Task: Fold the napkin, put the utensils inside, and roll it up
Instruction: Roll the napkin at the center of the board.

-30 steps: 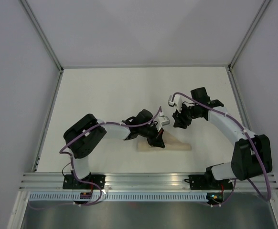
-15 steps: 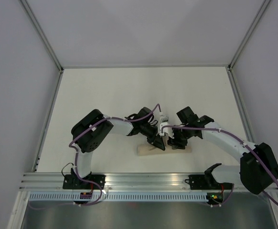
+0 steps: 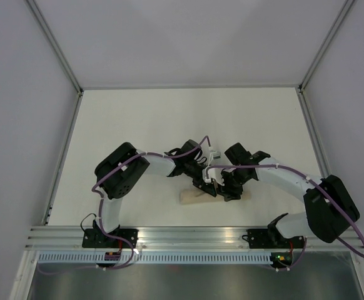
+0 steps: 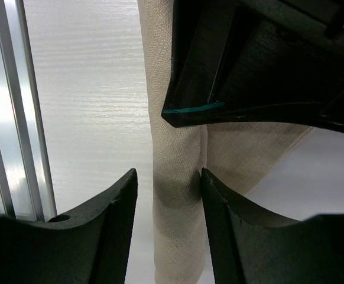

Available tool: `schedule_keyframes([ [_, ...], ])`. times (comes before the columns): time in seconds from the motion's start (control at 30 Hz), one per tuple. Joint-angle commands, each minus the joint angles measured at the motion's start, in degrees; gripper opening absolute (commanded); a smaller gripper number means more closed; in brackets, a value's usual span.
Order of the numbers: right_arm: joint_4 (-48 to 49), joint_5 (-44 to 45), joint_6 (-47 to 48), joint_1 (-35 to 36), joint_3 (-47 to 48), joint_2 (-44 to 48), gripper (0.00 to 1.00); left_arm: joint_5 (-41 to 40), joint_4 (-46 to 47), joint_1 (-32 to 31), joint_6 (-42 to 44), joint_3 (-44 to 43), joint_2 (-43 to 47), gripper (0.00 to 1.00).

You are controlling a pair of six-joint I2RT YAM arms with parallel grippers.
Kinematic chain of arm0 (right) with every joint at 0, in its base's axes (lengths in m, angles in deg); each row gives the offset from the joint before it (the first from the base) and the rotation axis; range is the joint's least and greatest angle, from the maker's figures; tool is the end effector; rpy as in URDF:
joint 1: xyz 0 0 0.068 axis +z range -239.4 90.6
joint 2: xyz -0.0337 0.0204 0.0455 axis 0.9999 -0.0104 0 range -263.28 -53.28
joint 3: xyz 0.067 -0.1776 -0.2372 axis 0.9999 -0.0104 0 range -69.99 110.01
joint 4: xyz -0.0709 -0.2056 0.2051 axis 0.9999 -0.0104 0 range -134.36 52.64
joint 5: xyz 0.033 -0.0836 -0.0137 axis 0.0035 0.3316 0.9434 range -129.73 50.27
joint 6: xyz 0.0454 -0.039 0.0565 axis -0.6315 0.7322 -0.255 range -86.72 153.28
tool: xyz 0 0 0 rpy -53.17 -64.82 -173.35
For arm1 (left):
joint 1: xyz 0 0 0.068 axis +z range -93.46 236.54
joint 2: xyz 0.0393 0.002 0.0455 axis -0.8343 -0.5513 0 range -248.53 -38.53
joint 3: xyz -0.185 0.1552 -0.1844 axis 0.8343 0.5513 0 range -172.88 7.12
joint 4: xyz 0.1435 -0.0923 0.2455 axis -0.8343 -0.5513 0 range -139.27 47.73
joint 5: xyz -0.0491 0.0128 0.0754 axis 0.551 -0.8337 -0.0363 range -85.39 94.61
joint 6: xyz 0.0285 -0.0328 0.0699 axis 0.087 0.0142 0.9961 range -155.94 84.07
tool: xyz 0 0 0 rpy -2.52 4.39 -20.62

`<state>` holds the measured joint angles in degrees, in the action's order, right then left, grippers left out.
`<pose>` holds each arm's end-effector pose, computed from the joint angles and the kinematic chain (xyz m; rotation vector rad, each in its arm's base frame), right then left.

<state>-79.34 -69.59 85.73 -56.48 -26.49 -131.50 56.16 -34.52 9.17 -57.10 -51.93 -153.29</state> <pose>0.1981 0.1707 0.1579 -1.9284 1.9647 0.6687 0.2520 -0.3567 0.0928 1.0505 2.4026 -1.5865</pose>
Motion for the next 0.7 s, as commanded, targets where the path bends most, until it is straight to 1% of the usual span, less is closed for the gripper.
schedule_keyframes([
  [0.0, 1.02, -0.98, 0.11, 0.38, -0.09, -2.28, 0.52, -6.02, -4.76, 0.0, -1.51, -0.19, -2.93, 0.02],
  [0.03, 1.19, -0.9, -0.06, 0.47, -0.09, -2.81, 0.5, -6.54, -4.76, -0.09, -1.51, -0.19, -2.66, 0.03],
  [0.13, 2.42, -0.63, -0.59, 0.38, -0.09, -5.27, 0.4, -8.04, -4.94, 0.0, -1.51, -0.19, -1.88, 0.04],
  [0.17, 2.69, -0.63, -1.11, 0.47, 0.0, -6.41, 0.31, -8.91, -5.02, 0.0, -1.51, 0.07, -1.7, 0.05],
  [0.2, 2.86, -0.63, -1.29, 0.47, 0.09, -6.95, 0.27, -9.53, -5.2, 0.0, -1.51, 0.16, -1.26, 0.06],
  [0.27, 2.78, -0.81, -1.29, 0.47, 0.35, -8.0, 0.18, -11.11, -5.11, 0.0, -1.68, 0.77, 0.14, 0.11],
  [0.3, 2.69, -0.98, -1.12, 0.3, 0.61, -8.88, 0.17, -13.12, -5.02, 0.09, -1.77, 0.95, 0.67, 0.13],
  [0.4, 1.38, -1.77, -0.24, -0.14, 1.84, -10.64, 0.15, -16.74, -3.18, 0.53, -4.14, 2.88, 3.83, 0.23],
  [0.43, 0.24, -2.12, 0.2, -0.41, 2.28, -11.25, 0.14, -17.18, -0.57, 1.05, -4.84, 3.67, 4.8, 0.26],
  [0.57, -4.16, -5.19, 3.27, -3.73, 6.57, -16.51, 0.12, -22.17, 3.57, 2.46, -9.32, 8.05, 9.46, 0.34],
  [0.67, -7.94, -6.51, 5.82, -6.72, 9.13, -21.08, 0.12, -25.34, 6.13, 3.43, -10.12, 10.79, 13.5, 0.39],
])
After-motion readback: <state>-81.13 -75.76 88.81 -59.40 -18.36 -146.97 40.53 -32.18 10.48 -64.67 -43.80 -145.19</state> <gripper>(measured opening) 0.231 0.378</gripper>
